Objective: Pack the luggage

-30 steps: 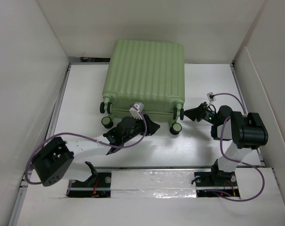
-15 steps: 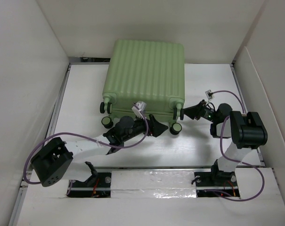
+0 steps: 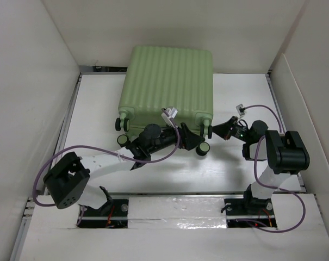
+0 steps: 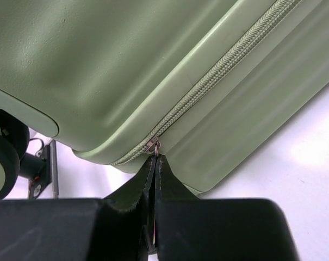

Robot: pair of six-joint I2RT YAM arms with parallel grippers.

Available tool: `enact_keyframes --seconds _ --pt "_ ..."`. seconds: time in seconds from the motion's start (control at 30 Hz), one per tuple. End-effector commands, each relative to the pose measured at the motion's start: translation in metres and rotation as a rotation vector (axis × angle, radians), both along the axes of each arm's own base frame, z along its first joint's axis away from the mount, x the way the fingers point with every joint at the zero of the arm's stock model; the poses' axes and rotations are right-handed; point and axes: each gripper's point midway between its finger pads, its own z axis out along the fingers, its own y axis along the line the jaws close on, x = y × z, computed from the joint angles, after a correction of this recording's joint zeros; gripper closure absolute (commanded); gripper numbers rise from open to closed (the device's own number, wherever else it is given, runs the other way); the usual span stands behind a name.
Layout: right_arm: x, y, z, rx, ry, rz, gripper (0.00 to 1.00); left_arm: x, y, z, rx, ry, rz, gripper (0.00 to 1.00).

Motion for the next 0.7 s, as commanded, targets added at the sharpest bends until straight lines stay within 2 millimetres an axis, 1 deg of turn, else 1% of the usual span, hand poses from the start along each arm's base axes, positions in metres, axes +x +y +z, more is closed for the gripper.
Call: enact_keyframes --seconds 0.0,0.03,0.07,0.13,0.17,0.23,0.27,0.3,0.33,0.37,0.4,0.43,0.47,0.5,0.53,0.57,0.6,0.63,0.67 --pt "-0.012 0.008 0.068 -0.040 -0.513 0.012 1.00 -0.003 -0.013 0.029 -0.058 -0.054 -0.045 0.12" --pt "-0.012 0.008 0.069 -0.040 -0.517 0.012 1.00 -0.005 -0.016 0.028 -0.055 -0.053 -0.051 0.12" --pt "-0.014 0.007 0.068 -0.037 -0.510 0.000 1.00 -0.003 -0.018 0.031 -0.055 -0.059 -0.048 0.12" --pt "-0.016 0.006 0.066 -0.029 -0.488 -0.021 1.00 0.002 -0.022 0.028 -0.045 -0.056 -0.040 0.12" --pt "-0.017 0.005 0.065 -0.026 -0.478 -0.033 1.00 0.003 -0.025 0.032 -0.049 -0.058 -0.043 0.12" --pt "-0.017 0.005 0.059 -0.025 -0.451 -0.064 1.00 0.008 -0.029 0.029 -0.038 -0.053 -0.036 0.14" --pt "-0.019 0.004 0.051 -0.030 -0.407 -0.078 1.00 0.012 -0.032 0.033 -0.035 -0.052 -0.028 0.14" --pt "-0.021 0.005 0.046 -0.035 -0.388 -0.089 1.00 0.016 -0.036 0.028 -0.019 -0.048 -0.021 0.15" --pt "-0.018 0.004 0.043 -0.052 -0.388 -0.118 1.00 0.019 -0.040 0.033 -0.023 -0.053 -0.021 0.16" --pt "-0.023 0.005 0.042 -0.064 -0.384 -0.128 1.00 0.021 -0.043 0.033 -0.023 -0.051 -0.021 0.17" --pt "-0.023 0.006 0.031 -0.078 -0.324 -0.132 1.00 0.024 -0.047 0.026 -0.012 -0.041 -0.025 0.18" --pt "-0.022 0.011 0.030 -0.102 -0.334 -0.147 1.00 0.025 -0.050 0.026 -0.013 -0.039 -0.031 0.19" --pt "-0.023 0.014 0.028 -0.118 -0.321 -0.152 1.00 0.027 -0.054 0.031 -0.025 -0.045 -0.033 0.19" --pt "-0.026 0.018 0.026 -0.144 -0.280 -0.153 1.00 0.025 -0.060 0.026 -0.020 -0.036 -0.045 0.20" --pt "-0.019 0.017 0.027 -0.203 -0.309 -0.205 1.00 0.026 -0.063 0.028 -0.028 -0.037 -0.046 0.21" --pt "-0.026 0.031 0.025 -0.239 -0.303 -0.185 1.00 0.028 -0.065 0.034 -0.036 -0.043 -0.048 0.21" --pt "-0.033 0.032 0.024 -0.288 -0.256 -0.197 1.00 0.029 -0.067 0.033 -0.036 -0.043 -0.046 0.21" --pt "-0.030 0.028 0.025 -0.334 -0.261 -0.265 1.00 0.030 -0.068 0.035 -0.039 -0.045 -0.046 0.21" --pt "-0.042 0.038 0.019 -0.356 -0.230 -0.238 1.00 0.032 -0.070 0.041 -0.047 -0.053 -0.046 0.22"
